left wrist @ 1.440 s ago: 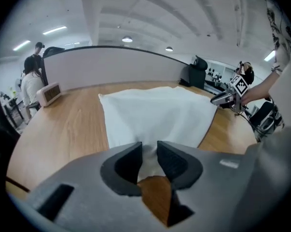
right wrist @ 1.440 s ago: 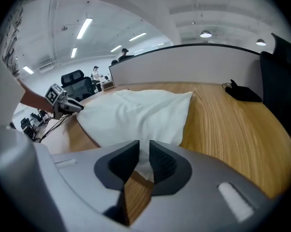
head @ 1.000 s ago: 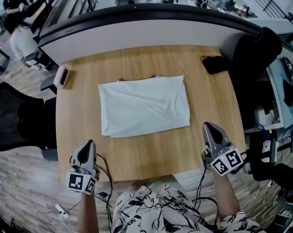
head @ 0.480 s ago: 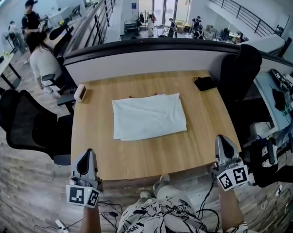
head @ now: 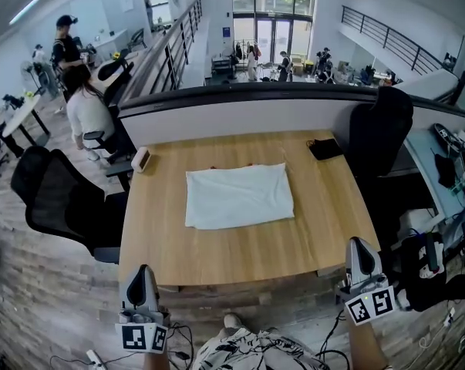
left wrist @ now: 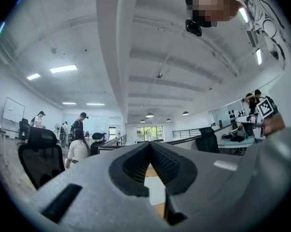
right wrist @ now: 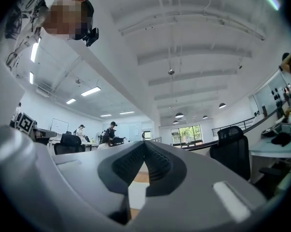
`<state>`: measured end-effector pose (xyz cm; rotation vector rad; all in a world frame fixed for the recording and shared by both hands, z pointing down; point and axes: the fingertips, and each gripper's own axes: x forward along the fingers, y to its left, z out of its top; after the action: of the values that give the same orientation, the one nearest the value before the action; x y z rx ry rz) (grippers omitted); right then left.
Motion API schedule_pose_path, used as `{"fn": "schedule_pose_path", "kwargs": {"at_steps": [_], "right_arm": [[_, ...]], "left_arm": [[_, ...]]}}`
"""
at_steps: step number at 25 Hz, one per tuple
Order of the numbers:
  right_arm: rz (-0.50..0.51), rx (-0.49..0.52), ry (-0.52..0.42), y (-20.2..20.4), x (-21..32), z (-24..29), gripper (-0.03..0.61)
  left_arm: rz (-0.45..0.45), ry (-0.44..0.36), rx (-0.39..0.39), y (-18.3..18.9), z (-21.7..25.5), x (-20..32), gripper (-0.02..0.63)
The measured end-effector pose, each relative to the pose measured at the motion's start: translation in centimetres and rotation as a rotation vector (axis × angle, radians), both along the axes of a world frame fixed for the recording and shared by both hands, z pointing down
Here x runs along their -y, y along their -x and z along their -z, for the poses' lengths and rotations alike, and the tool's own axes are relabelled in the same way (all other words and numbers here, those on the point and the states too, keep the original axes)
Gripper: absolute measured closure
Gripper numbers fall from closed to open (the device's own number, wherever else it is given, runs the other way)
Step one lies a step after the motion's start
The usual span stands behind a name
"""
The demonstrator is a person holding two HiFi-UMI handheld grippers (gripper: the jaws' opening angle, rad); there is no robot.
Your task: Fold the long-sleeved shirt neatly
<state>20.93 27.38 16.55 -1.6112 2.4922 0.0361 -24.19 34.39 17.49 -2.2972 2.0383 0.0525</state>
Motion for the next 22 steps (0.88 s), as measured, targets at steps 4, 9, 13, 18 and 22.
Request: {"fn": "schedule_pose_path", "kwargs": {"at_steps": [4, 9, 13, 18, 22], "right_arm": [[-0.004, -0.059, 0.007, -1.7, -2.1, -0.6, 0.569], [0.002, -0.080, 0.032, -2.9, -4.0, -2.0, 0.569], [0.014, -0.072, 0.031, -3.2, -4.5, -2.1, 0.569], [0.028, -0.076, 0.034, -3.3, -4.5, -2.2, 0.569], [0.042, -0.087, 0.037, -2.6, -4.1, -2.4, 0.569]], "left_arm": [[0.035, 0.017, -0.038, -1.2, -0.6, -3.1, 0.611], [0.073, 0.061, -0.058, -2.0, -2.2, -5.6, 0.611], [0.091, 0.073, -0.053, -2.8, -3.0, -6.4, 0.611], [0.083, 0.074, -0.047, -3.5, -2.9, -6.1, 0.611], [0.067, 0.064, -0.023, -4.0, -2.4, -5.5, 0.611]]}}
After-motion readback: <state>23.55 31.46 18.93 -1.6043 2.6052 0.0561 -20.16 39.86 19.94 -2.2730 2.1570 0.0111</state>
